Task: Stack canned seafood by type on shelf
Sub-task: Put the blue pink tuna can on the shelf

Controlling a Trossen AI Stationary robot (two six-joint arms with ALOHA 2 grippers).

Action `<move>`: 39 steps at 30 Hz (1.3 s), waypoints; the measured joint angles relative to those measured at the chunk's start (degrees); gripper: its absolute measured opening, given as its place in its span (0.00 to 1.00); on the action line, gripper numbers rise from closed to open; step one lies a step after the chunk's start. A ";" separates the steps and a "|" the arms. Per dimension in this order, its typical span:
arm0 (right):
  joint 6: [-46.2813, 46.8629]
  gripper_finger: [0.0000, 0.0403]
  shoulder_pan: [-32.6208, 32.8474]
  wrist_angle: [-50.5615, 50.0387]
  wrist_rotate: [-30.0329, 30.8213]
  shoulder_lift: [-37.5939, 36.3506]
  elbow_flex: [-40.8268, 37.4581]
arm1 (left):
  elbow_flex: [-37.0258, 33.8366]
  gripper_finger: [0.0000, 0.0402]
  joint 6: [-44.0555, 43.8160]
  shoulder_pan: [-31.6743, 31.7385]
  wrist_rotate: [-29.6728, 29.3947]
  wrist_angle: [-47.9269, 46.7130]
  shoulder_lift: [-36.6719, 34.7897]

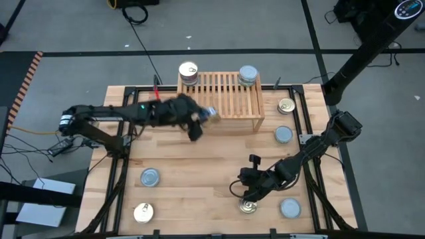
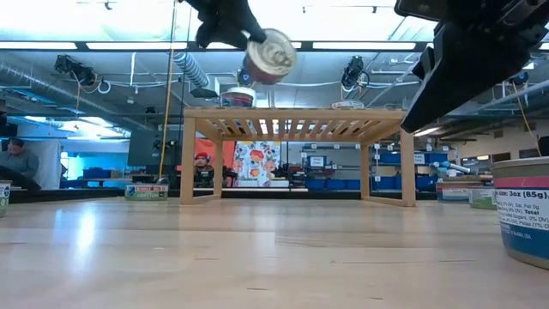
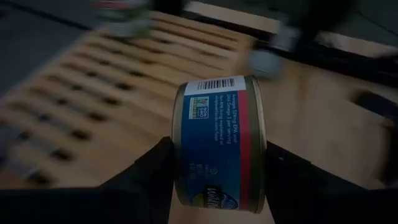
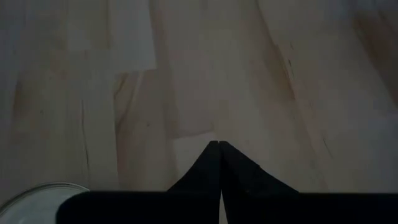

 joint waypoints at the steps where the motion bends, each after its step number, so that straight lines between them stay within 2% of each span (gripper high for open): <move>1: 0.00 0.03 0.00 0.11 0.00 0.00 0.01 | -0.10 0.50 -0.20 1.34 -0.03 -0.26 -0.62; 7: 0.00 0.03 0.00 0.15 -0.08 0.02 0.00 | -3.26 0.50 -2.71 9.29 4.20 -1.53 -2.12; 17: 0.02 0.03 0.00 0.11 -0.42 0.02 0.00 | -8.62 0.50 -5.96 17.32 13.77 5.28 -2.20; 33: 0.44 0.03 0.00 0.10 -0.59 0.04 0.01 | -8.64 0.50 -5.86 21.84 12.08 0.86 -2.17; 39: 0.45 0.03 0.00 0.09 -0.64 0.04 0.00 | -8.67 0.49 -6.43 22.99 13.31 0.49 -2.56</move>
